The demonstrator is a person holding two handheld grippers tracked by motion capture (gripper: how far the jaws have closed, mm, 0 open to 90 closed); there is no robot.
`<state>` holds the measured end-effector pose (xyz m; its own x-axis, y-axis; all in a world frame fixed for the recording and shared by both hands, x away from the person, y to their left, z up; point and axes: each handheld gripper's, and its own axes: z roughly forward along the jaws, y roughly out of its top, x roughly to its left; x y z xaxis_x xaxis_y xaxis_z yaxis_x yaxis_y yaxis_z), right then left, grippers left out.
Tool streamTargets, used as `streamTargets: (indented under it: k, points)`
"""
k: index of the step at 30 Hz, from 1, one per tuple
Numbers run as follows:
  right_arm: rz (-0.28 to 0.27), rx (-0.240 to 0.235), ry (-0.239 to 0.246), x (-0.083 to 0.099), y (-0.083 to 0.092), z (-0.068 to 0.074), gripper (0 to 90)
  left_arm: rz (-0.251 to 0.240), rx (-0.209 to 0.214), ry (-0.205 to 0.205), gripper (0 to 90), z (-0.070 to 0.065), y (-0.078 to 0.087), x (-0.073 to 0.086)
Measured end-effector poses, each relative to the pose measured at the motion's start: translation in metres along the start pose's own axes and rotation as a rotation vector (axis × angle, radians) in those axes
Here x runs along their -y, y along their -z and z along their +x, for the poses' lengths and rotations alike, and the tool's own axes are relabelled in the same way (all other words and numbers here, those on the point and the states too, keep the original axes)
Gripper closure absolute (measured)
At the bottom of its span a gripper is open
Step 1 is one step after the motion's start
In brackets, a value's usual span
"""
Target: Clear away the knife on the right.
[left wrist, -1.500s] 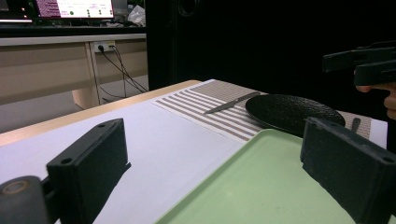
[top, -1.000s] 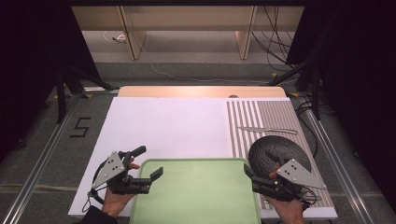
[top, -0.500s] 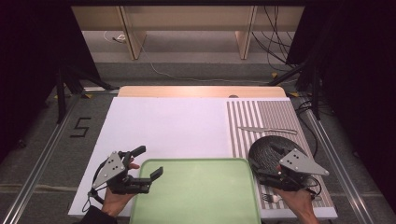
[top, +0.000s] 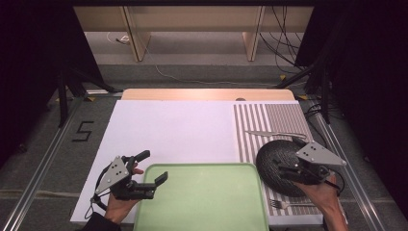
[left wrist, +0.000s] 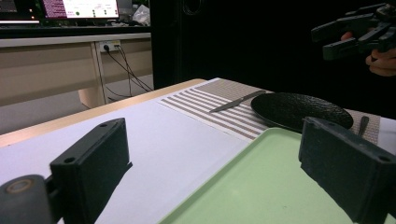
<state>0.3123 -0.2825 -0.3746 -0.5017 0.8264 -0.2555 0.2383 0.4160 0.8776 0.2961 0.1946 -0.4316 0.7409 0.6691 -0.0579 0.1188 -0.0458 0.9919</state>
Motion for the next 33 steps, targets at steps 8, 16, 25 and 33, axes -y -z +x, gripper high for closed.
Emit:
streamTargets:
  k: [8, 16, 25, 33]
  points:
    - [0.095, -0.009, -0.025, 0.0, -0.015, -0.019, 19.2, -0.001, -0.002, 0.001, 8.2, 0.0, 0.0, 0.0]
    - [0.186, -0.008, -0.016, -0.001, -0.029, -0.03, 19.6, -0.001, -0.002, 0.0, 8.3, 0.0, 0.0, 0.0]
    - [0.294, -0.022, -0.04, -0.001, -0.05, -0.052, 20.5, -0.002, -0.004, 0.002, 8.3, 0.001, 0.0, 0.0]
    - [0.372, -0.031, -0.036, -0.001, -0.072, -0.074, 21.1, -0.005, -0.006, 0.006, 8.3, 0.001, 0.001, 0.0]
